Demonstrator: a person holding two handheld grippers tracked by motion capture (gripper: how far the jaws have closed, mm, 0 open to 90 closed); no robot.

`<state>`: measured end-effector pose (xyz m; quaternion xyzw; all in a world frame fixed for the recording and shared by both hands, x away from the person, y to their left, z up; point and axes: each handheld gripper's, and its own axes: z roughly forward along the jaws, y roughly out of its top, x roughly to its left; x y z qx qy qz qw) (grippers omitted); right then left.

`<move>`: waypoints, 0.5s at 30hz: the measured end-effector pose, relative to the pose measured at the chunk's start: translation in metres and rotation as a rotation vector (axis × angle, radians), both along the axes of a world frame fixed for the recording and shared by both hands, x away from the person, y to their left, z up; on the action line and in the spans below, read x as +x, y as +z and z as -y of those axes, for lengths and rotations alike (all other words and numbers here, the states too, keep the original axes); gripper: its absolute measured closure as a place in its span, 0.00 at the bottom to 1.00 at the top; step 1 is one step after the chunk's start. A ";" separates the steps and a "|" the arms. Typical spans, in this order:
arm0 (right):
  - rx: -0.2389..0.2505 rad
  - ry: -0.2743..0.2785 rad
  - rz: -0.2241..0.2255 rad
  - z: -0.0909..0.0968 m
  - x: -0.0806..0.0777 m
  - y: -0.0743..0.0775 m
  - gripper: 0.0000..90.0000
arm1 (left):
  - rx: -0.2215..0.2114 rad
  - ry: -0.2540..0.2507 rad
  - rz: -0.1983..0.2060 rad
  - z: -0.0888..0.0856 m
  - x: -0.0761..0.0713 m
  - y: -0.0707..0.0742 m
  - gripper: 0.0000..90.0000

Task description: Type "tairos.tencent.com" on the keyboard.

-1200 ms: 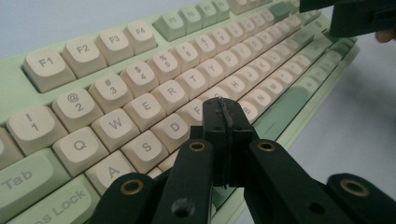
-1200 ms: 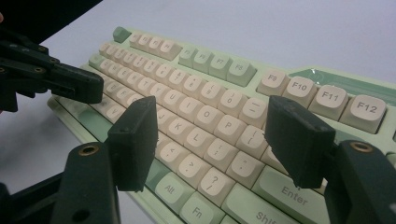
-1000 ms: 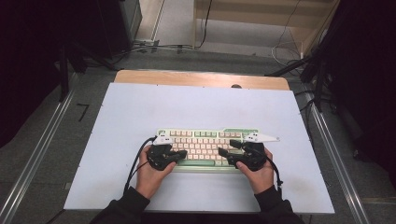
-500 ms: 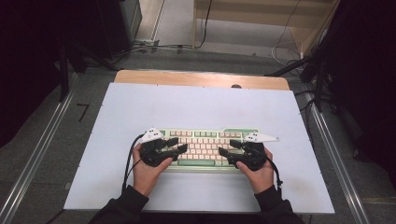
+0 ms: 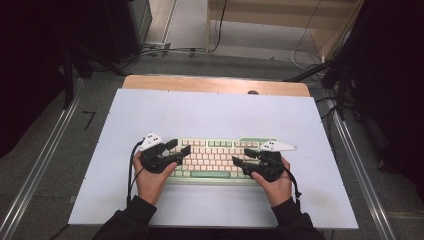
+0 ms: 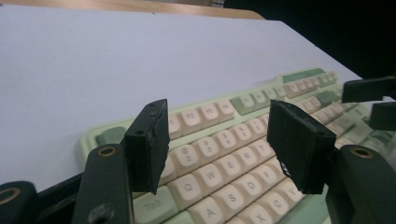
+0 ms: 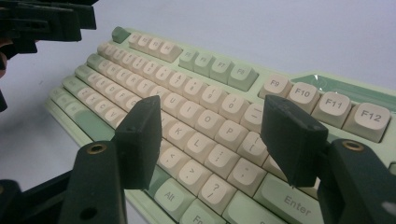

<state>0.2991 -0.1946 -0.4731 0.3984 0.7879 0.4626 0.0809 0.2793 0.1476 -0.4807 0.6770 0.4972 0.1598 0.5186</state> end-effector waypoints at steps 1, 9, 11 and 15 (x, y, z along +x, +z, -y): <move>-0.001 0.001 0.001 0.000 0.000 0.000 0.43 | 0.000 0.006 -0.002 -0.002 0.001 0.000 0.44; -0.041 0.018 0.026 -0.009 0.005 0.001 0.81 | 0.000 0.028 -0.003 -0.006 0.002 -0.001 0.44; -0.052 0.026 0.028 -0.012 0.007 0.001 0.93 | 0.001 0.021 -0.007 -0.005 0.002 -0.001 0.44; -0.071 0.042 0.028 -0.017 0.010 -0.002 0.98 | 0.001 0.018 -0.003 -0.005 0.002 -0.001 0.44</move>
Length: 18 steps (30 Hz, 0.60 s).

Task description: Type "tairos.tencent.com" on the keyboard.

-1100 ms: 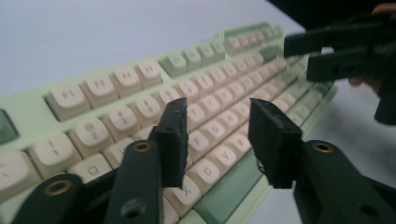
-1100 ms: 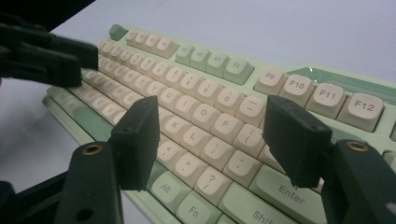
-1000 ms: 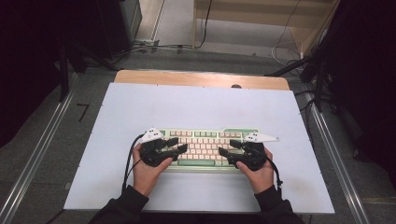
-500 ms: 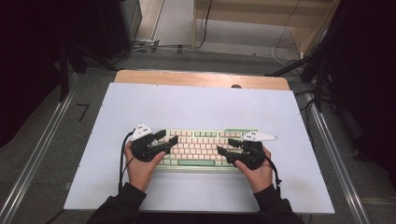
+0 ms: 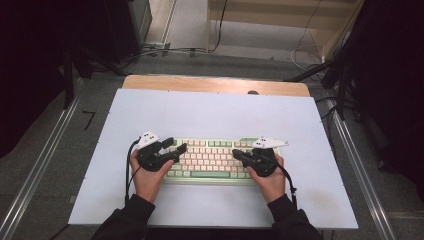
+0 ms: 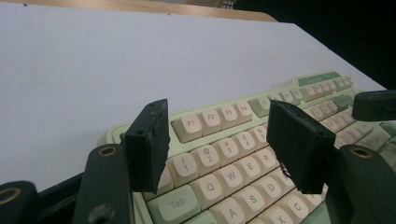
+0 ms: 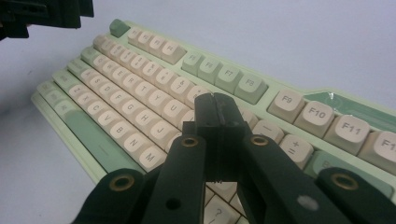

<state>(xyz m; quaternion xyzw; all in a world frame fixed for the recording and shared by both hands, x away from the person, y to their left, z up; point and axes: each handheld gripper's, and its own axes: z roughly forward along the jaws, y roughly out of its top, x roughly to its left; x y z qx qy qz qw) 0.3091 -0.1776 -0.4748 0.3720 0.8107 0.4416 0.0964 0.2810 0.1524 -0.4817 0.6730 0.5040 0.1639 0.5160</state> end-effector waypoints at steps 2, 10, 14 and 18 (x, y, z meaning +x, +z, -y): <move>-0.006 0.005 -0.010 -0.002 0.001 -0.002 0.98 | 0.000 0.001 0.000 0.000 0.000 0.000 0.44; -0.030 0.004 -0.021 -0.008 0.006 -0.007 0.98 | 0.001 -0.001 -0.004 0.000 0.000 0.000 0.44; -0.040 0.012 -0.023 -0.012 0.008 -0.009 0.98 | -0.001 -0.002 -0.003 0.000 0.000 0.000 0.44; -0.065 0.014 -0.025 -0.016 0.009 -0.011 0.98 | -0.002 -0.003 -0.004 0.000 0.000 0.000 0.44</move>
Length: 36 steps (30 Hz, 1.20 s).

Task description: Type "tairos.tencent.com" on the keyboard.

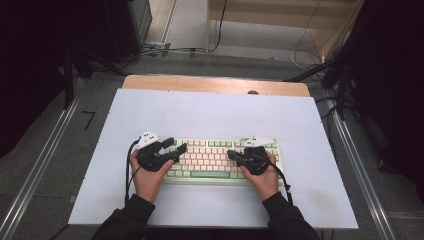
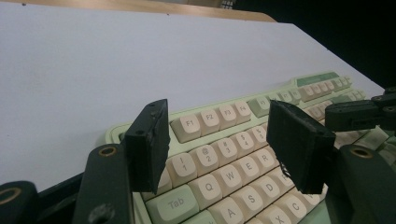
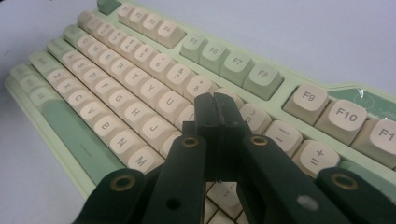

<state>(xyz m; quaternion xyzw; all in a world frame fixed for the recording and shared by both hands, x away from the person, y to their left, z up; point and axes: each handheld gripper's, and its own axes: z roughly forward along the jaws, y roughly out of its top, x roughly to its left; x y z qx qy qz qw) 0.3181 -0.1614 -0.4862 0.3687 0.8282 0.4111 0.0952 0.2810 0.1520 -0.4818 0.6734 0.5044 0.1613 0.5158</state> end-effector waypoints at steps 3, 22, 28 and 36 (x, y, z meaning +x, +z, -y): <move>-0.012 -0.007 -0.001 0.000 0.001 -0.002 0.98 | -0.002 -0.004 -0.004 0.001 0.000 0.000 0.44; 0.155 -0.001 0.012 0.016 -0.010 0.024 0.46 | -0.009 -0.011 -0.008 0.000 -0.001 0.000 0.44; 0.158 0.004 0.014 0.017 -0.016 0.028 0.37 | -0.012 -0.012 -0.006 0.000 -0.001 0.001 0.44; 0.150 0.030 0.024 0.013 -0.025 0.030 0.42 | -0.013 -0.009 -0.006 0.000 -0.002 0.001 0.44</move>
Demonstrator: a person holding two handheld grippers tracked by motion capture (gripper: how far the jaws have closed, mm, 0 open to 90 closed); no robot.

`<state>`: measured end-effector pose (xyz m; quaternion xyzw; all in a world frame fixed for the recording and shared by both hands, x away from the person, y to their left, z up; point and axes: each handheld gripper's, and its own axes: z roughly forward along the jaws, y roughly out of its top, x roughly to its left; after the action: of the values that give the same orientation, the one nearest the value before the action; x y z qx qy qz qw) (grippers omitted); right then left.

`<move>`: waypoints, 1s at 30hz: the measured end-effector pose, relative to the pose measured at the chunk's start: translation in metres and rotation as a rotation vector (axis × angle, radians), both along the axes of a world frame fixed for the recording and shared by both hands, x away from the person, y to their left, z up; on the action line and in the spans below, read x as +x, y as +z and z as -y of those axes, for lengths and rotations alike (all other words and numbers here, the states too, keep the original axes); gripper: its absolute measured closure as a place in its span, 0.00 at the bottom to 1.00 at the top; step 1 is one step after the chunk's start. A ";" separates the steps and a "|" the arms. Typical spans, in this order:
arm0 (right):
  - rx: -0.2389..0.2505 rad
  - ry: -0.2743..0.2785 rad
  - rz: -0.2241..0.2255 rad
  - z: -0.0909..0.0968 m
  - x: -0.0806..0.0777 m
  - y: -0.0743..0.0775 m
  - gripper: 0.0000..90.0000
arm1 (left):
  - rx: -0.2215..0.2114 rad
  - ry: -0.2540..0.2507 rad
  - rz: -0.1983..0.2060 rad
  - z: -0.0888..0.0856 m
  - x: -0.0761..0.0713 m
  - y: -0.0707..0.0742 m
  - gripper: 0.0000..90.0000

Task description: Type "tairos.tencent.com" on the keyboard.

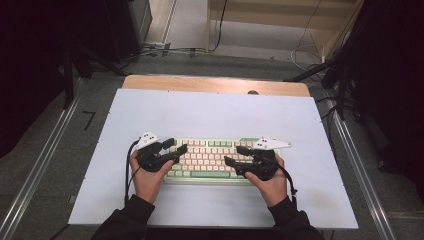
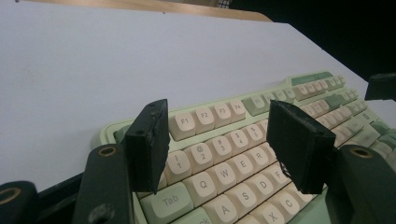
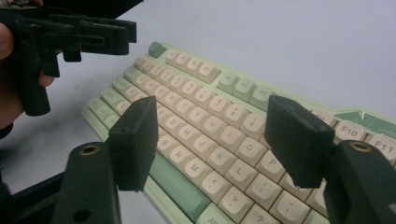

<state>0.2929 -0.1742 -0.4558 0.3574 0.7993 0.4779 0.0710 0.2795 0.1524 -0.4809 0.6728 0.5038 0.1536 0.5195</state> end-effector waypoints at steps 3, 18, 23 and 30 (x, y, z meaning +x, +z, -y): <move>-0.015 0.017 0.005 -0.002 -0.002 -0.001 0.58 | 0.001 -0.001 0.000 0.000 0.000 0.000 0.44; -0.075 0.075 0.006 -0.014 -0.009 -0.008 0.98 | 0.005 -0.002 -0.004 0.001 0.000 -0.001 0.44; -0.101 0.074 0.001 -0.020 -0.007 -0.016 0.98 | 0.003 -0.003 -0.003 0.001 0.000 -0.001 0.44; -0.145 0.071 -0.007 -0.025 -0.004 -0.026 0.98 | -0.002 -0.002 -0.001 0.001 0.000 0.000 0.44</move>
<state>0.2892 -0.1488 -0.4818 0.3246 0.8443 0.4195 0.0768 0.2790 0.1513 -0.4812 0.6731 0.5034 0.1522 0.5200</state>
